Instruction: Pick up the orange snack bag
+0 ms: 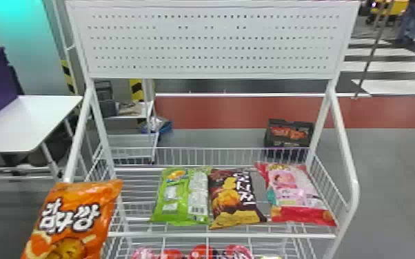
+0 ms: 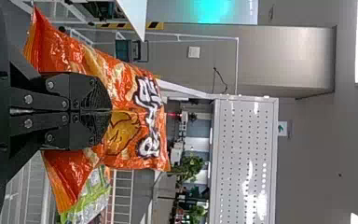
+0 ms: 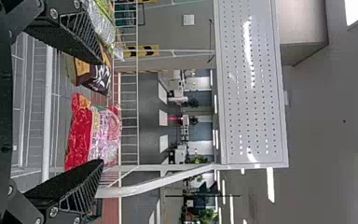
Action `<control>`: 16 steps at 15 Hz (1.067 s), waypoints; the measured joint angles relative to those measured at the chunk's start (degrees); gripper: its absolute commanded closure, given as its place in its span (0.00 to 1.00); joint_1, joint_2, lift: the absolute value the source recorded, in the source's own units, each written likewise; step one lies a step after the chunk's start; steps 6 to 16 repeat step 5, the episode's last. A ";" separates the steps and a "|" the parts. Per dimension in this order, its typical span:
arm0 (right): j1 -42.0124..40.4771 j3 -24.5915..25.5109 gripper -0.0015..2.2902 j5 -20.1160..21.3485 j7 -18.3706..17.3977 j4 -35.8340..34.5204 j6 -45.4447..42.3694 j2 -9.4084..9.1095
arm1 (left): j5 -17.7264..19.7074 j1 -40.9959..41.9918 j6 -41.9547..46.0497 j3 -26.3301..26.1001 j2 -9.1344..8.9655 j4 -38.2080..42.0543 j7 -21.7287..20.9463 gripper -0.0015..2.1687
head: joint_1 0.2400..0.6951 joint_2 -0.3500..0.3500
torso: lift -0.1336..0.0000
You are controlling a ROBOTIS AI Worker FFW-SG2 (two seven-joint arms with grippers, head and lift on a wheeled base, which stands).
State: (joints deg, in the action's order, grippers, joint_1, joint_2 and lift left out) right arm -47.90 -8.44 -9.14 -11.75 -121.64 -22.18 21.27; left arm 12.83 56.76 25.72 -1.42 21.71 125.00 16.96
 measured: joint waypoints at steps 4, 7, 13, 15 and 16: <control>0.00 0.00 0.06 0.00 -0.08 0.00 0.00 0.00 | 0.06 -0.20 0.15 0.03 0.00 -0.36 -0.03 0.79 | 0.57 0.50 | 1.00; 0.00 0.00 0.06 0.02 -0.12 0.00 0.00 0.00 | 0.08 -0.23 0.16 0.03 0.00 -0.42 -0.02 0.79 | 0.57 0.50 | 1.00; 0.00 0.00 0.06 0.02 -0.12 0.00 0.00 0.00 | 0.08 -0.23 0.16 0.03 0.00 -0.42 -0.02 0.79 | 0.57 0.50 | 1.00; 0.00 0.00 0.06 0.02 -0.12 0.00 0.00 0.00 | 0.08 -0.23 0.16 0.03 0.00 -0.42 -0.02 0.79 | 0.57 0.50 | 1.00; 0.00 0.00 0.06 0.02 -0.12 0.00 0.00 0.00 | 0.08 -0.23 0.16 0.03 0.00 -0.42 -0.02 0.79 | 0.57 0.50 | 1.00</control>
